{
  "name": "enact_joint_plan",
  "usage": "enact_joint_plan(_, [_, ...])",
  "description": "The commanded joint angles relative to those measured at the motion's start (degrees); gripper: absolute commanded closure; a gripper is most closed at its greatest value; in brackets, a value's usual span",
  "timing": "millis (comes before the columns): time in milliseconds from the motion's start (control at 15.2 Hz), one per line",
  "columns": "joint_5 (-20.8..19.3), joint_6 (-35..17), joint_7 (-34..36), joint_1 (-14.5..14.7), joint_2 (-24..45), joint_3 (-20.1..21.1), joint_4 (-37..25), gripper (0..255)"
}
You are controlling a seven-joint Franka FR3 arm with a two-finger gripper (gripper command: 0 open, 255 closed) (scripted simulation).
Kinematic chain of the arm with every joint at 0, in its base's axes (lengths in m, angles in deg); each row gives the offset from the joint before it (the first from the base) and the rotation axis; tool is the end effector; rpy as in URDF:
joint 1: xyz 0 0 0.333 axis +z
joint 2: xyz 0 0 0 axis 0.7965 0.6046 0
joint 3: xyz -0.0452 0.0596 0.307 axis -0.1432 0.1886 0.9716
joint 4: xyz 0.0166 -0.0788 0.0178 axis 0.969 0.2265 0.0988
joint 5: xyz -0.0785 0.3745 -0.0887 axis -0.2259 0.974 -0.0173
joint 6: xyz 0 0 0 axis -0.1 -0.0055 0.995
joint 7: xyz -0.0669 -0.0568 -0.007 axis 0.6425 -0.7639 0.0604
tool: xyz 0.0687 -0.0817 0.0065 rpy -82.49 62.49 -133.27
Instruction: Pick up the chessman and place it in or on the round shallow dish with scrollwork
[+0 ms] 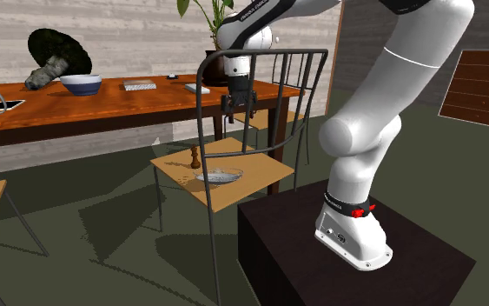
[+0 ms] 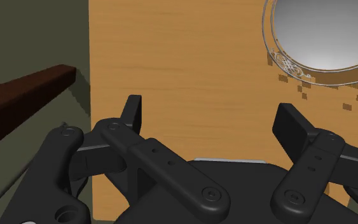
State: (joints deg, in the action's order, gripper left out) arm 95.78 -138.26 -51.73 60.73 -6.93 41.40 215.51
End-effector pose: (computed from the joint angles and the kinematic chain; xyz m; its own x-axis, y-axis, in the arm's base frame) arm 0.3833 0.1873 0.4397 0.9631 0.2497 -0.1002 0.2531 -0.9672 0.0228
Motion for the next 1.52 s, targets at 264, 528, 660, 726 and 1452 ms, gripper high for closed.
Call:
enact_joint_plan(264, [-0.80, -6.18, 5.42, 1.98, 10.43, 5.01, -5.27, 0])
enact_joint_plan(528, [-3.16, -9.53, 9.46, 3.37, 18.01, 7.74, -9.85, 0])
enact_joint_plan(660, [-4.84, -10.87, 11.61, 4.24, 21.95, 8.82, -12.50, 0])
enact_joint_plan(726, [-5.78, -11.44, 12.71, 4.77, 23.95, 9.26, -13.92, 0])
enact_joint_plan(1452, [-9.52, -17.80, 16.04, 6.39, 30.86, 9.51, -14.07, 0])
